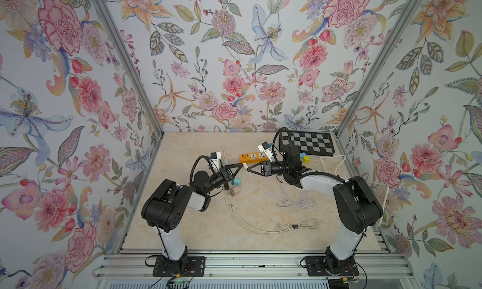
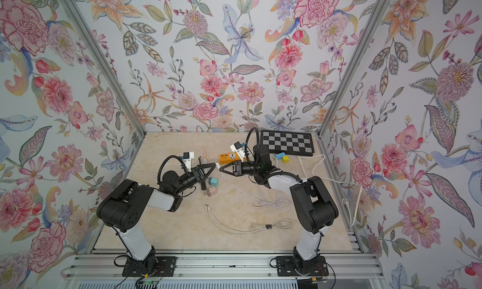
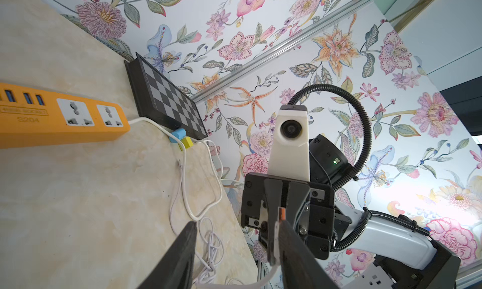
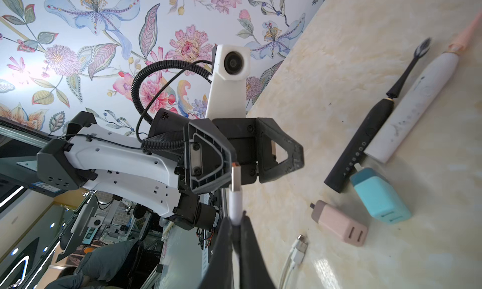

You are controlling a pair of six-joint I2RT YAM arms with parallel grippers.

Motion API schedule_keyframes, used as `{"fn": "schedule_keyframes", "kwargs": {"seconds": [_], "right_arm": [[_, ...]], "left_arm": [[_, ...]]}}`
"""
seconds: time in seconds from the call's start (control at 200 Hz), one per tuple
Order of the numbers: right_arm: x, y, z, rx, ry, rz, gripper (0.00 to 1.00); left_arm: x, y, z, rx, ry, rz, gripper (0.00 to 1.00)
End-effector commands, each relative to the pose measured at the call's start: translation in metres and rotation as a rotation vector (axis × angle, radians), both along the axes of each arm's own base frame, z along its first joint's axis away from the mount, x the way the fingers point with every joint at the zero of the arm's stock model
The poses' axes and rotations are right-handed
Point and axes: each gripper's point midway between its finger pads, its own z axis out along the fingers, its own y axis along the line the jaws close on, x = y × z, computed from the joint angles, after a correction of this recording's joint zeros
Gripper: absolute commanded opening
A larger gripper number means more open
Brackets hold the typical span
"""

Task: Charge the electric toothbrush
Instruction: Pick up the charging cable from the center of the board.

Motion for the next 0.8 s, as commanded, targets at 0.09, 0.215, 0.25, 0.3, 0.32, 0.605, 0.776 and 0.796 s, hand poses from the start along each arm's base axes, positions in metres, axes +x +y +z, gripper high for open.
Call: {"fn": "schedule_keyframes", "kwargs": {"seconds": [0.09, 0.215, 0.25, 0.3, 0.32, 0.605, 0.776, 0.796], "right_arm": [[-0.007, 0.003, 0.012, 0.028, -0.003, 0.025, 0.00], [-0.014, 0.011, 0.017, 0.034, -0.014, 0.060, 0.00], [-0.014, 0.012, 0.016, 0.032, -0.010, 0.060, 0.00], [-0.013, 0.013, 0.016, 0.032, -0.010, 0.058, 0.00], [-0.013, 0.013, 0.017, 0.032, -0.012, 0.058, 0.01], [-0.014, 0.012, 0.013, 0.011, -0.019, 0.058, 0.04], [-0.007, 0.004, 0.023, 0.005, -0.072, -0.061, 0.30], [-0.003, 0.002, 0.025, 0.006, -0.083, -0.097, 0.32]], "left_arm": [[-0.022, 0.001, 0.045, -0.107, -0.160, -0.039, 0.59], [-0.025, -0.007, 0.052, -0.114, -0.181, -0.070, 0.46], [-0.026, -0.008, 0.054, -0.115, -0.184, -0.076, 0.42], [-0.026, -0.009, 0.056, -0.116, -0.189, -0.076, 0.35], [-0.026, -0.009, 0.057, -0.115, -0.189, -0.075, 0.32], [-0.023, -0.006, 0.057, -0.117, -0.182, -0.047, 0.00], [-0.021, 0.002, 0.065, -0.155, -0.164, -0.001, 0.00], [-0.021, 0.002, 0.067, -0.161, -0.161, 0.008, 0.00]]}}
